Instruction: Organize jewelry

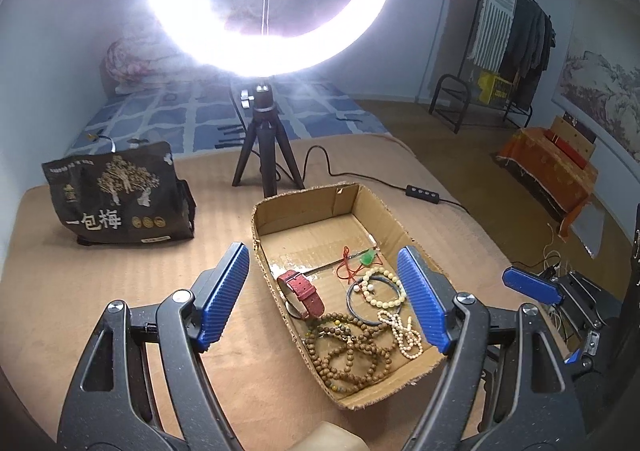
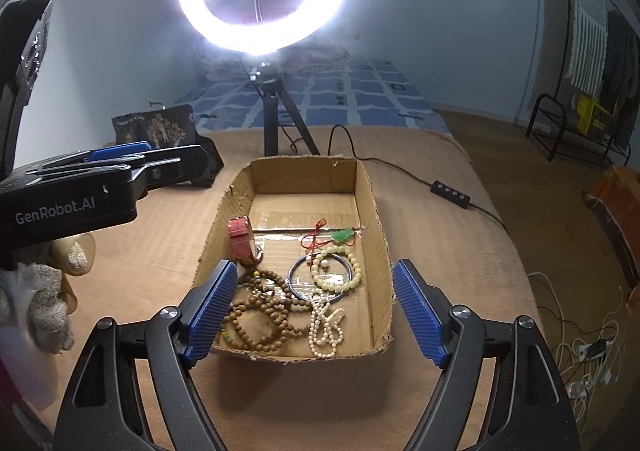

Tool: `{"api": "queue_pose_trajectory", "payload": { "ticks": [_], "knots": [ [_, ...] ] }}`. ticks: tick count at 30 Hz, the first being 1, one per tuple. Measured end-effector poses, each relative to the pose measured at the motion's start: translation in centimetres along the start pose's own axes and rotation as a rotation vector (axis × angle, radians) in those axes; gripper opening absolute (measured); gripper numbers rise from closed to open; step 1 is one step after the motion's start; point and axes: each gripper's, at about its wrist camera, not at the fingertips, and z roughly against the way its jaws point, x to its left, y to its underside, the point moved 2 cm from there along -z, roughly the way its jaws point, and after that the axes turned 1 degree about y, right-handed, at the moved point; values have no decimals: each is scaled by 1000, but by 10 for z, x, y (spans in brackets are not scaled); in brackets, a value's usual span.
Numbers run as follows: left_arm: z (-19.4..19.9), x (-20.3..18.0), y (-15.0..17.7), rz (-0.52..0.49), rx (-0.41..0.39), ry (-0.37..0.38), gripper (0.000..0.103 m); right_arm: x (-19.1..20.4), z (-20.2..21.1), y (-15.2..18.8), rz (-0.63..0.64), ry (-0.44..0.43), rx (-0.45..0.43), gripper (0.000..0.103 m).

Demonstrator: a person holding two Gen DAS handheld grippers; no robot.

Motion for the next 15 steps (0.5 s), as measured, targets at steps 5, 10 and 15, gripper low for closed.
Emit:
{"api": "queue_pose_trajectory", "payload": {
  "ticks": [5, 10, 15],
  "knots": [
    [28, 0, -2, 3, -27, -1, 79, 9, 22, -5, 25, 17, -31, 80],
    [61, -1, 0, -2, -60, -7, 79, 19, 52, -7, 41, 41, -69, 80],
    [97, 0, 6, -14, -89, -22, 86, 25, 79, -6, 47, 67, -101, 80]
  ]
}}
